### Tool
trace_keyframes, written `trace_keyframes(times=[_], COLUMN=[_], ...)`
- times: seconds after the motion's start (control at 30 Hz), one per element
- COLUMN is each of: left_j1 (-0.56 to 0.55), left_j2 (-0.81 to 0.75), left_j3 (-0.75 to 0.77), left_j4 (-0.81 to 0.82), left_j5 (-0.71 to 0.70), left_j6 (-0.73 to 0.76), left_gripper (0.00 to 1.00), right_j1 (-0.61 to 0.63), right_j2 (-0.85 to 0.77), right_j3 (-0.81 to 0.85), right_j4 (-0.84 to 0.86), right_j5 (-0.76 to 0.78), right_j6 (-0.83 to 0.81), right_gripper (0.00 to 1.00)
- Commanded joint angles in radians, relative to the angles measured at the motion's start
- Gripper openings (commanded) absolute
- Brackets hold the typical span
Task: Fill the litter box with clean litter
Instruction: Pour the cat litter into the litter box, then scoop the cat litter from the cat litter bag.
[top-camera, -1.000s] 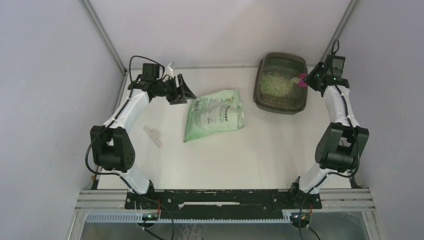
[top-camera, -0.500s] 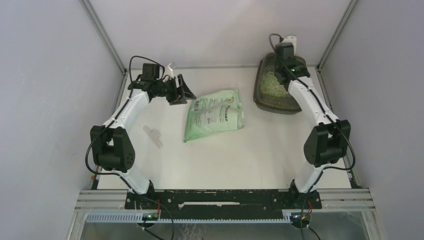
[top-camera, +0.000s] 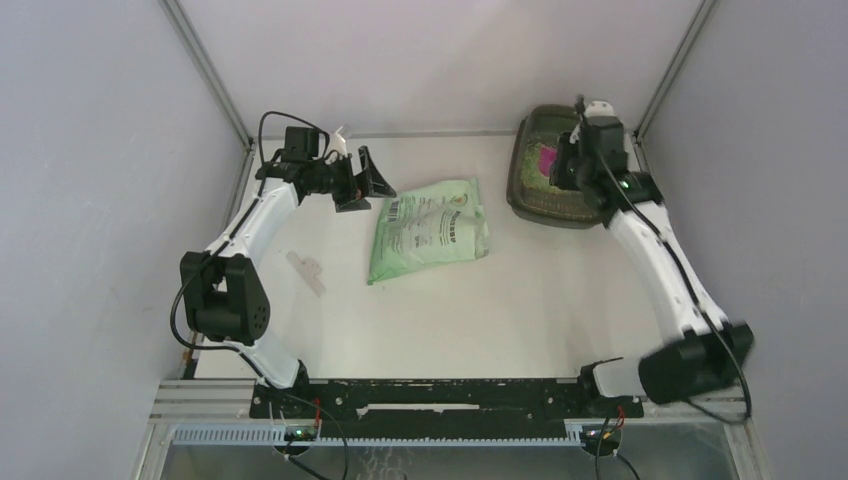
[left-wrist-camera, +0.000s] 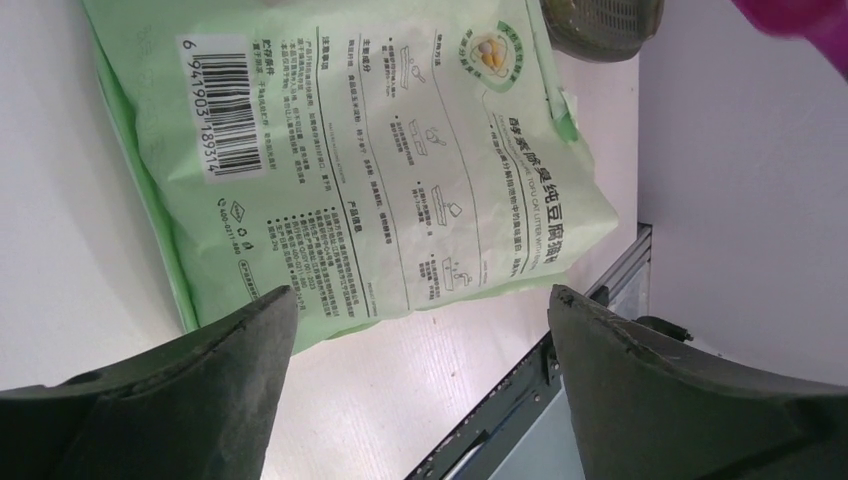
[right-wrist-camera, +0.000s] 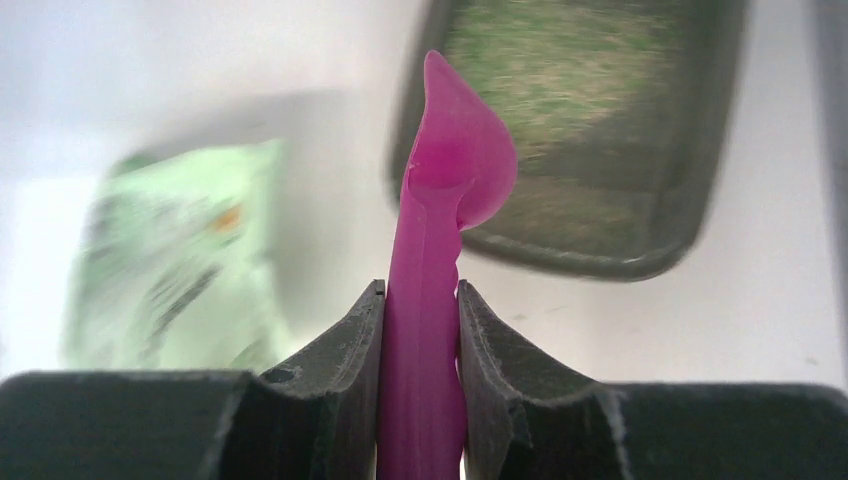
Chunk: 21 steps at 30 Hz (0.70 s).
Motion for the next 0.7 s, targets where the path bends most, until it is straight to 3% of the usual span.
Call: trace_keyframes(times=[0.0, 0.17, 0.33, 0.67], left_j1=[0.008, 0.016, 0.031, 0.031], left_j2=[-0.05, -0.056, -0.067, -0.06], left_j3=[0.041, 0.033, 0.006, -0.045], left_j4=[0.0, 0.001, 0.023, 0.051], left_j5=[0.037, -0.004, -0.047, -0.097], left_j6=[0.009, -0.003, -0.031, -0.045], left_gripper=[1.0, 1.0, 1.0, 1.0], right_j1=[0.011, 0.073, 0.136, 0.133], right_j2=[-0.243, -0.359, -0.417, -0.545], right_j3=[-0.113, -0.244, -0.288, -0.339], right_j4=[-0.033, -0.079, -0.141, -0.214], right_j5=[-0.412, -0.616, -0.554, -0.492], right_j6=[0.153, 0.216, 0.233, 0.231], right_gripper=[0.0, 0.0, 0.0, 0.0])
